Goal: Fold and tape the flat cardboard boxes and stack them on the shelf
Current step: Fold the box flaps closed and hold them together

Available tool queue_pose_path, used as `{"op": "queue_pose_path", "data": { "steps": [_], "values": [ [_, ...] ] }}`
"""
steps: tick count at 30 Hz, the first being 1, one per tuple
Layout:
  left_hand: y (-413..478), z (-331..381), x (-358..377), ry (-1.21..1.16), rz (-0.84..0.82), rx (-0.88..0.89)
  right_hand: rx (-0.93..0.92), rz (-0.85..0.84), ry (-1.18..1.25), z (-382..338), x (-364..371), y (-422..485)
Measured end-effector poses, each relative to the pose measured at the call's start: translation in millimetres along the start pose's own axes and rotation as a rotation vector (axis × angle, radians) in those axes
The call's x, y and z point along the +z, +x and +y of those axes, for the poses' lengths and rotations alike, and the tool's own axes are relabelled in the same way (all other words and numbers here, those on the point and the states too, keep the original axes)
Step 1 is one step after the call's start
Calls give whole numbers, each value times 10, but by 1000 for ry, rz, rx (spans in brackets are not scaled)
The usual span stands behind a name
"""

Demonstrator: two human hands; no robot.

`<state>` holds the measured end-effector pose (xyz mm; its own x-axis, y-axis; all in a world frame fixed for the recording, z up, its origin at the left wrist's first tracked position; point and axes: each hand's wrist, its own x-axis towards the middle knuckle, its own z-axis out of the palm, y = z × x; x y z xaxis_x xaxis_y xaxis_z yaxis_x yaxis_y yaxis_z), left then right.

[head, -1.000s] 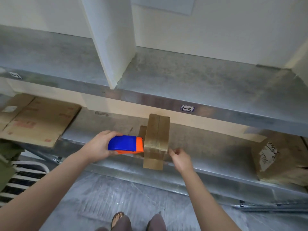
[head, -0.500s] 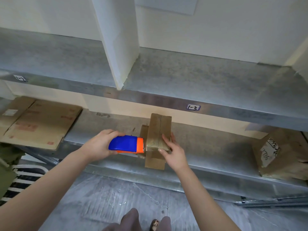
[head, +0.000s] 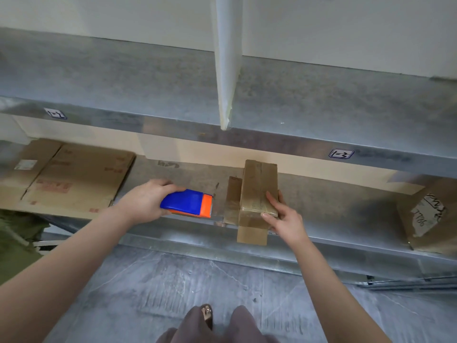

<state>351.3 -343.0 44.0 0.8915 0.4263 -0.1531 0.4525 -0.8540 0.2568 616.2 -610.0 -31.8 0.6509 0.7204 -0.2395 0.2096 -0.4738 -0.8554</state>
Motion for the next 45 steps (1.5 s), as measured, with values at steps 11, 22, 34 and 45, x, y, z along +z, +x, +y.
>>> {"op": "queue_pose_path", "data": {
  "steps": [11,22,34,45],
  "values": [
    [554,541,376,145,-142,-29,16,1,49,-28,38,-14],
    [658,696,428,-3,-206,-176,4,5,79,10,32,5],
    [398,57,282,-22,-84,-74,17,-11,85,-17,20,-23],
    [434,-101,521,148,-96,-53,-62,45,-315,-62,100,-198]
  ]
}}
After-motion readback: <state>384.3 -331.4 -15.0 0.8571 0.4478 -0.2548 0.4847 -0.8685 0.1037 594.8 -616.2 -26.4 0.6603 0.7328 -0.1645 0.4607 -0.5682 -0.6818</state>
